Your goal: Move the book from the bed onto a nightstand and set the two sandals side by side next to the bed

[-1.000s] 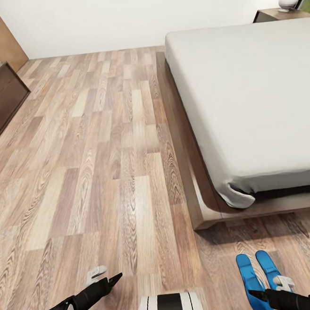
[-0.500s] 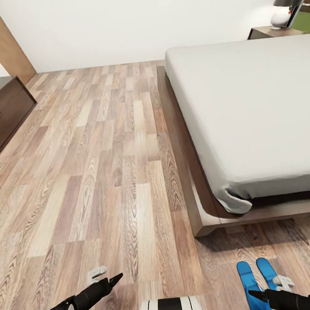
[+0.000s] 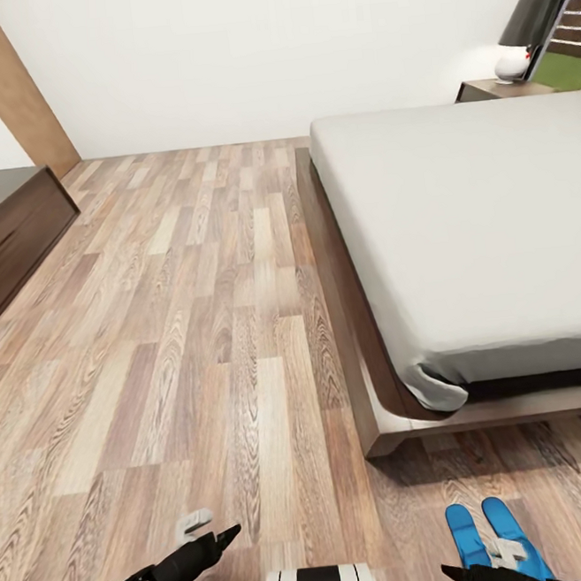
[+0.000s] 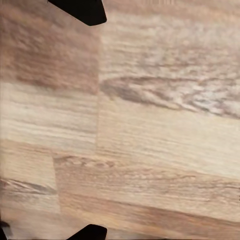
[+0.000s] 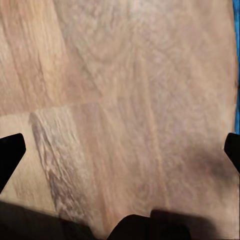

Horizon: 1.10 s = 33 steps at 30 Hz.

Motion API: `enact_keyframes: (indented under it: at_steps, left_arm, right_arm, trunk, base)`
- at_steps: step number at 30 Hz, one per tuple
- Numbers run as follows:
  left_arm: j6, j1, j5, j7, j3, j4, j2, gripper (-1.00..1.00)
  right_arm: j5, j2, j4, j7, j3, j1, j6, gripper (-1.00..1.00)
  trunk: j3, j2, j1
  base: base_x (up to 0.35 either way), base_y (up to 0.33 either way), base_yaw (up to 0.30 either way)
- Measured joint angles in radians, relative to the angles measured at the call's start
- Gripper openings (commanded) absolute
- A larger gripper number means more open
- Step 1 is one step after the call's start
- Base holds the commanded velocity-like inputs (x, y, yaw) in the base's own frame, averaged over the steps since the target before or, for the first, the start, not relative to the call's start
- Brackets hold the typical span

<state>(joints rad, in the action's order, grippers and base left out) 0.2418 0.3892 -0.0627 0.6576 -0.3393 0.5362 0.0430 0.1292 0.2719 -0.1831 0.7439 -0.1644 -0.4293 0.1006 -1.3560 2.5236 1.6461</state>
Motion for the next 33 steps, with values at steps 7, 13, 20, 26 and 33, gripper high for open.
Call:
enact_keyframes:
  at_steps: [7, 13, 20, 26, 33]
  left_arm:
    - [-0.020, 0.000, 0.003, -0.127, 0.002, -0.012, -0.042, 1.00]
    - [-0.035, 0.000, 0.004, -0.161, 0.032, -0.043, -0.050, 1.00]
    - [-0.067, 0.000, 0.004, -0.167, 0.063, -0.096, -0.051, 1.00]
    - [-0.124, 0.000, 0.004, -0.168, 0.066, -0.126, -0.051, 1.00]
    - [-0.134, 0.000, 0.004, -0.236, 0.069, -0.132, -0.054, 1.00]
  right_arm:
    - [0.001, -0.016, 0.015, -0.087, 0.001, 0.000, -0.069, 1.00]
    - [0.002, -0.017, 0.016, -0.095, 0.000, 0.000, -0.076, 1.00]
    - [0.003, -0.017, 0.016, -0.095, 0.000, 0.000, -0.078, 1.00]
    - [0.003, -0.017, 0.016, -0.096, 0.000, 0.000, -0.078, 1.00]
    - [0.002, -0.017, 0.016, -0.097, 0.000, 0.000, -0.078, 1.00]
  trunk:
    - [0.027, -0.002, -0.003]
    - [0.050, -0.003, -0.006]
    - [0.077, -0.005, -0.009]
    - [0.101, -0.006, -0.012]
    - [0.128, -0.008, -0.015]
  base:
    - [0.000, 0.000, 0.000]
    - [0.000, 0.000, 0.000]
    - [0.000, 0.000, 0.000]
    - [0.000, 0.000, 0.000]
    - [0.000, 0.000, 0.000]
